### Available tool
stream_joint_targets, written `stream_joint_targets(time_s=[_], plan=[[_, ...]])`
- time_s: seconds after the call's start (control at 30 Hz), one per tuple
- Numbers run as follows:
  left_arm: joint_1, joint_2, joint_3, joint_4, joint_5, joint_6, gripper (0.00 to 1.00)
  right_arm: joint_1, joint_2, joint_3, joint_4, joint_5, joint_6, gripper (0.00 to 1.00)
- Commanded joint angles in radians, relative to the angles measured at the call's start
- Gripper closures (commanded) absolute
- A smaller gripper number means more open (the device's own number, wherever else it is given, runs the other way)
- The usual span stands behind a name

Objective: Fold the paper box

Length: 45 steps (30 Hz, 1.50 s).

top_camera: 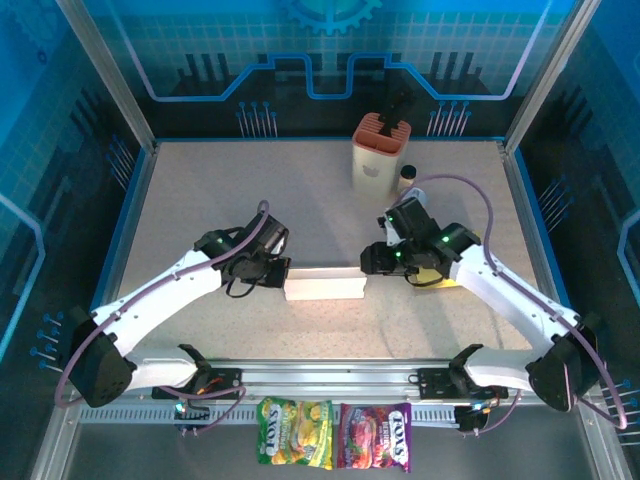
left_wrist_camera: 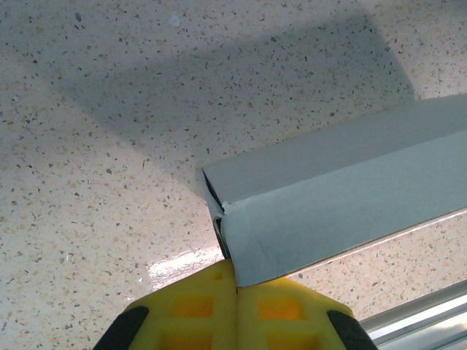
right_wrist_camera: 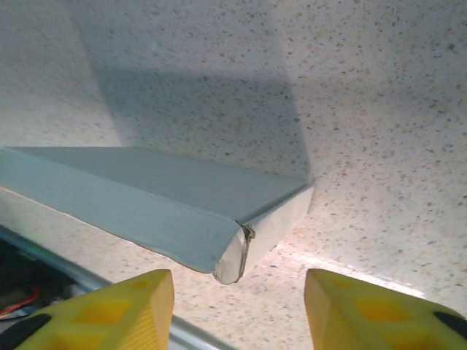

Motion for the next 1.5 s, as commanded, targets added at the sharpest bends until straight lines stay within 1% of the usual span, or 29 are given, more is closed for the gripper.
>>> stream_joint_targets(time_s=[0.0, 0.07, 0.17, 0.27, 0.4, 0.47, 0.8, 1.07, 1.23, 1.47], plan=[[-0.012, -0.002, -0.033, -0.067, -0.022, -0.025, 1.0, -0.062, -0.049, -0.054, 0.043, -0.135, 0.199, 0.47], [-0.015, -0.002, -0.032, -0.068, -0.03, -0.034, 1.0, -0.096, -0.071, -0.111, 0.11, -0.198, 0.368, 0.45], [-0.022, -0.004, -0.033, -0.068, -0.04, -0.045, 1.0, -0.115, -0.098, -0.198, 0.208, -0.255, 0.599, 0.42], [-0.027, -0.007, -0.033, -0.066, -0.048, -0.052, 1.0, -0.117, -0.131, -0.262, 0.284, -0.281, 0.766, 0.41], [-0.032, -0.005, -0.032, -0.066, -0.057, -0.058, 1.0, -0.118, -0.18, -0.381, 0.442, -0.306, 0.982, 0.4], [-0.034, -0.004, -0.031, -0.066, -0.057, -0.06, 1.0, -0.118, -0.194, -0.422, 0.511, -0.309, 1.048, 0.39], [-0.04, 0.003, -0.024, -0.069, -0.06, -0.063, 1.0, -0.116, -0.289, -0.474, 0.598, -0.236, 1.168, 0.38], [-0.044, 0.009, -0.02, -0.067, -0.061, -0.066, 1.0, -0.08, -0.219, -0.48, 0.676, -0.261, 1.181, 0.39], [-0.045, 0.008, -0.018, -0.067, -0.064, -0.069, 1.0, -0.073, -0.205, -0.496, 0.694, -0.255, 1.163, 0.46], [-0.046, 0.011, -0.015, -0.066, -0.066, -0.067, 1.0, -0.076, -0.193, -0.51, 0.656, -0.263, 1.103, 0.54]])
